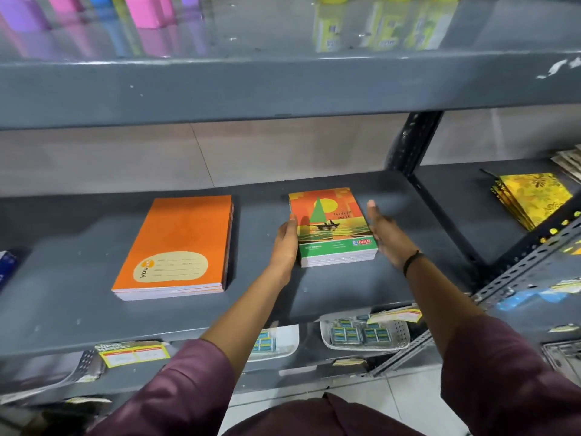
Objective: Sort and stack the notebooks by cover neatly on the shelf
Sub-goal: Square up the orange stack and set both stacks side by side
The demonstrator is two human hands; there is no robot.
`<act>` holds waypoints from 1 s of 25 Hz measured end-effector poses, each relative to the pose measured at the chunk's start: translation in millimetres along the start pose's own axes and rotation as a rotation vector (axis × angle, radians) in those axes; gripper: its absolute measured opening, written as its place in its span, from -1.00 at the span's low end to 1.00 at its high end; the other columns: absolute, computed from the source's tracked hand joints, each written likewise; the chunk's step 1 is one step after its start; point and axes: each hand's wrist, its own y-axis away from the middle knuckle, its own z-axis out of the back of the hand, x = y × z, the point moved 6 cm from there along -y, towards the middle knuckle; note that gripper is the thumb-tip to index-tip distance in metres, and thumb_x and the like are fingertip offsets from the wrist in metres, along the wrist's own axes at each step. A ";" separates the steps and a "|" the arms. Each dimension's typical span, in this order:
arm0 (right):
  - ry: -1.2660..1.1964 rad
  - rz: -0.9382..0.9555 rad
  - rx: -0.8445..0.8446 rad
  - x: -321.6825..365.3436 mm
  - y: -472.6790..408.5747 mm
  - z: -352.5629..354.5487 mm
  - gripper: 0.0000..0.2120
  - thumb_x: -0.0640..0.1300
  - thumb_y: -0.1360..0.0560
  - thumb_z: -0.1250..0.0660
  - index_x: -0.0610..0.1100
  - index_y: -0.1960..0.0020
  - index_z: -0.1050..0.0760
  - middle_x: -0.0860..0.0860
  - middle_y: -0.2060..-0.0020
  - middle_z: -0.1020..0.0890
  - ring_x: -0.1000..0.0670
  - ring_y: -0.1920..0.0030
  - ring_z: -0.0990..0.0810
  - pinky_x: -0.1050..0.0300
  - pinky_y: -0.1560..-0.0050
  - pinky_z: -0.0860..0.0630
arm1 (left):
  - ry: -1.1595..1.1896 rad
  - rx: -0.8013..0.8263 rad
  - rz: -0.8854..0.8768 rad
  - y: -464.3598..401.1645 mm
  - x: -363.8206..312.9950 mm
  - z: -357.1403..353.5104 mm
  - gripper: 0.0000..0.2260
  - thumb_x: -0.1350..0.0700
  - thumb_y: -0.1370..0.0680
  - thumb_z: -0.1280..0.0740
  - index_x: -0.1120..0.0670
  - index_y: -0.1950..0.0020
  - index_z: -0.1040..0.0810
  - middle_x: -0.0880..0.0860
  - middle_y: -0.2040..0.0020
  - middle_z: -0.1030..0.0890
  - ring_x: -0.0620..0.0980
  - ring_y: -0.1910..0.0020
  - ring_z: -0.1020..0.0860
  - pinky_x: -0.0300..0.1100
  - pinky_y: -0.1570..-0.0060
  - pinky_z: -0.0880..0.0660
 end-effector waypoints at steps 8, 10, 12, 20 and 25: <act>-0.074 0.042 0.066 6.3 -0.7 -64.0 -0.35 0.24 -0.56 -0.04 -0.14 -0.50 -0.16 -0.12 -0.22 -0.61 -0.13 -0.25 -0.56 -0.05 -0.32 -0.44 | -0.051 -0.079 0.135 -0.4 -14.1 62.2 -0.26 -0.44 -0.43 0.06 0.07 -0.32 -0.40 0.13 -0.13 -0.62 0.01 0.15 -0.61 -0.20 0.30 -0.41; -0.079 0.045 0.119 6.3 -0.9 -80.9 -0.41 0.24 -0.55 -0.04 -0.13 -0.40 -0.35 -0.11 -0.23 -0.61 -0.10 -0.22 -0.57 0.01 -0.29 -0.43 | -0.070 -0.107 0.123 -2.5 -18.8 74.8 -0.22 -0.46 -0.40 0.05 0.06 -0.36 -0.37 0.15 -0.23 -0.57 0.06 0.00 -0.60 -0.16 0.18 -0.42; -0.084 0.049 0.171 7.3 2.8 -96.0 -0.46 0.24 -0.55 -0.04 -0.11 -0.30 -0.45 -0.11 -0.23 -0.60 -0.06 -0.17 -0.58 0.05 -0.21 -0.43 | -0.098 -0.120 0.102 -4.3 -22.0 83.5 -0.19 -0.47 -0.38 0.06 0.04 -0.42 -0.30 0.17 -0.35 -0.48 0.15 -0.25 -0.51 0.00 -0.20 -0.44; -0.055 0.077 0.167 10.5 8.6 -104.0 -0.48 0.21 -0.57 -0.04 -0.14 -0.30 -0.43 -0.12 -0.20 -0.61 -0.11 -0.18 -0.59 0.04 -0.16 -0.47 | -0.179 -0.225 0.110 3.9 -27.7 89.7 -0.24 -0.41 -0.44 0.06 0.07 -0.47 -0.16 0.17 -0.46 -0.32 0.20 -0.42 -0.30 0.10 -0.42 -0.19; 0.453 0.333 -0.129 30.7 33.9 -102.1 -0.49 0.09 -0.61 -0.06 -0.23 -0.40 -0.32 -0.23 -0.28 -0.54 -0.26 -0.29 -0.49 -0.09 -0.25 -0.47 | -0.348 -0.236 -0.109 25.4 -41.7 89.6 -0.43 -0.22 -0.56 0.00 0.11 -0.43 -0.28 0.18 -0.43 -0.39 0.21 -0.39 -0.34 0.05 -0.38 -0.26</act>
